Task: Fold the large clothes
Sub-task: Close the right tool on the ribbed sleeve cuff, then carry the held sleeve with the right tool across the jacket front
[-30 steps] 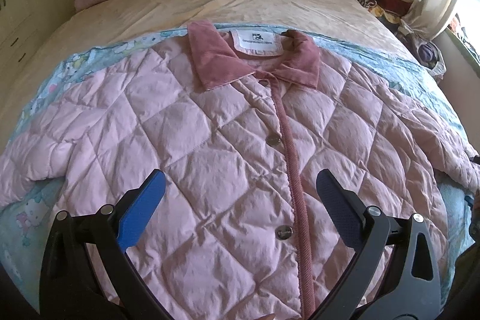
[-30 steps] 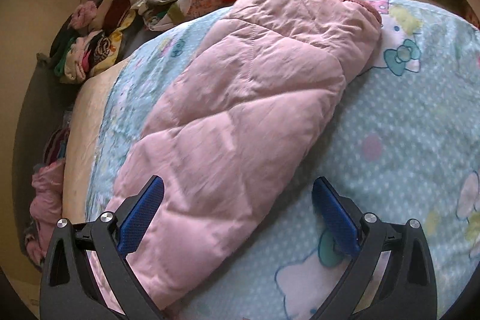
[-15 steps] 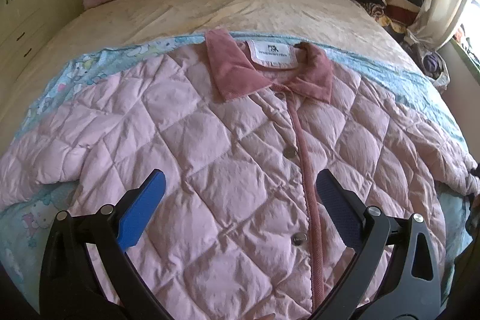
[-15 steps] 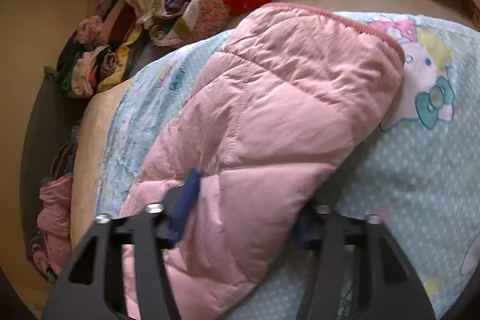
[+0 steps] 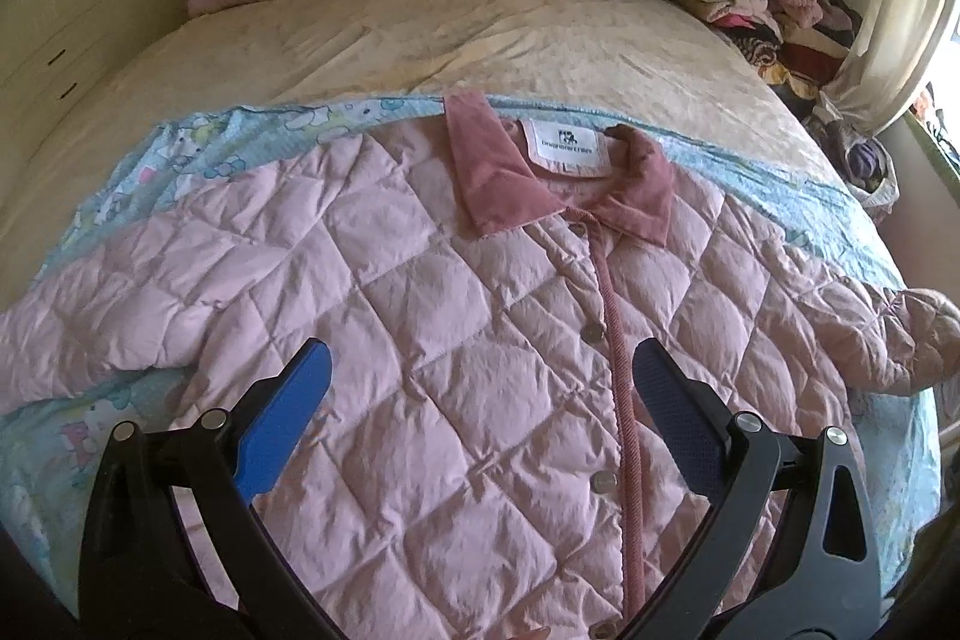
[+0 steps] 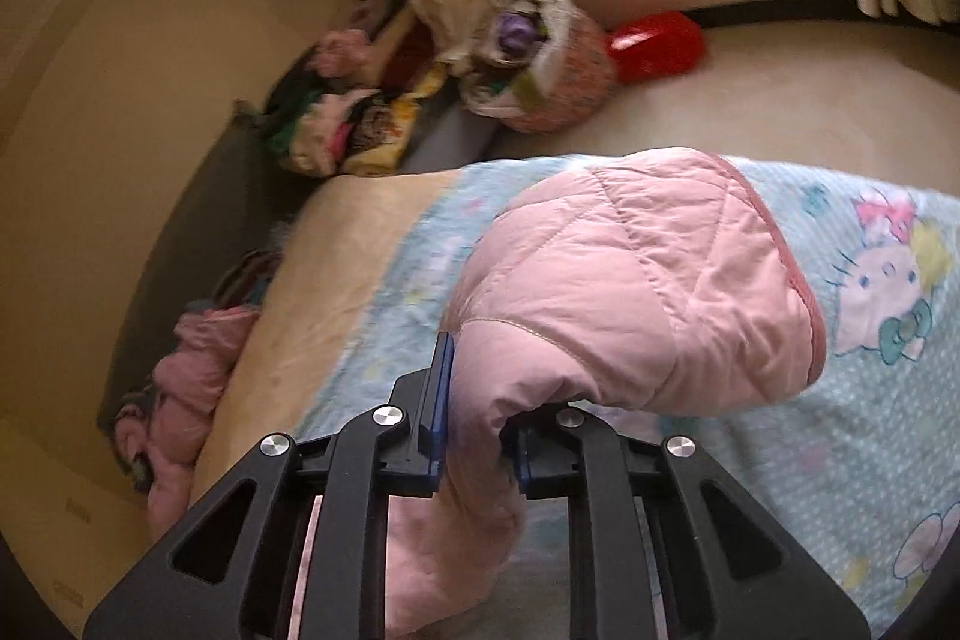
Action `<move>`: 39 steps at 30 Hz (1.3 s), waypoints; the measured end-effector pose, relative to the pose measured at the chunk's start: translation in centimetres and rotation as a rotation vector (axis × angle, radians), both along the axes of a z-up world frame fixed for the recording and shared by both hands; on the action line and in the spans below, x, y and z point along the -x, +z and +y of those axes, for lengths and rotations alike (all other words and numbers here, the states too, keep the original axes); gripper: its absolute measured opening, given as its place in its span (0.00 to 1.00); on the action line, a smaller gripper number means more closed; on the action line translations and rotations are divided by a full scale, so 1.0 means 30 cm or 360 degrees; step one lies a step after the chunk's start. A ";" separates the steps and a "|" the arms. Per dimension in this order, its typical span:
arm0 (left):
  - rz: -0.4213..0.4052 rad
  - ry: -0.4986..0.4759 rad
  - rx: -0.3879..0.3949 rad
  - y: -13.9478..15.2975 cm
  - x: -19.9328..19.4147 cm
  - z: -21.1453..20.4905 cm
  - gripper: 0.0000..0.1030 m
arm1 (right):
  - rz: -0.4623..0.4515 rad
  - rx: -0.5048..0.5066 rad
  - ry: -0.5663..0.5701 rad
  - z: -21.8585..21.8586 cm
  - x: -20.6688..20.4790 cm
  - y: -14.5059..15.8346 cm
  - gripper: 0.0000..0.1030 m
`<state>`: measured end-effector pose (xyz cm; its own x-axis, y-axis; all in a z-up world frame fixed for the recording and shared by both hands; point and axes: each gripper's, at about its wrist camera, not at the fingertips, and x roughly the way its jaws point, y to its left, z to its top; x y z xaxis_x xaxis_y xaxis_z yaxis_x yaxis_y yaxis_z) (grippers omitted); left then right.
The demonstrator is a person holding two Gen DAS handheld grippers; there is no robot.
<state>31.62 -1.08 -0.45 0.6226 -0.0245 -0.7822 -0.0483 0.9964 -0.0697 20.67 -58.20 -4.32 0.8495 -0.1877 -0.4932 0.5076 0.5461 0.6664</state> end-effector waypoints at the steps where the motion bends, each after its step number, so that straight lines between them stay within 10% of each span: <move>1: -0.0004 -0.0001 0.0003 0.007 0.003 0.003 0.91 | -0.0015 0.0017 0.0019 0.011 0.000 0.020 0.15; 18: -0.0106 0.0083 0.0019 0.123 0.058 0.112 0.91 | -0.0258 0.0309 0.0470 0.345 -0.063 0.357 0.15; 39: -0.0132 0.0225 0.0056 0.177 0.086 0.314 0.91 | -0.0312 0.0442 0.0871 0.785 -0.244 0.476 0.15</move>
<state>29.03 8.32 4.86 0.6842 0.0413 -0.7281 -0.1804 0.9770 -0.1141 27.97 -34.64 9.97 0.9279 0.2001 -0.3145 -0.0103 0.8571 0.5150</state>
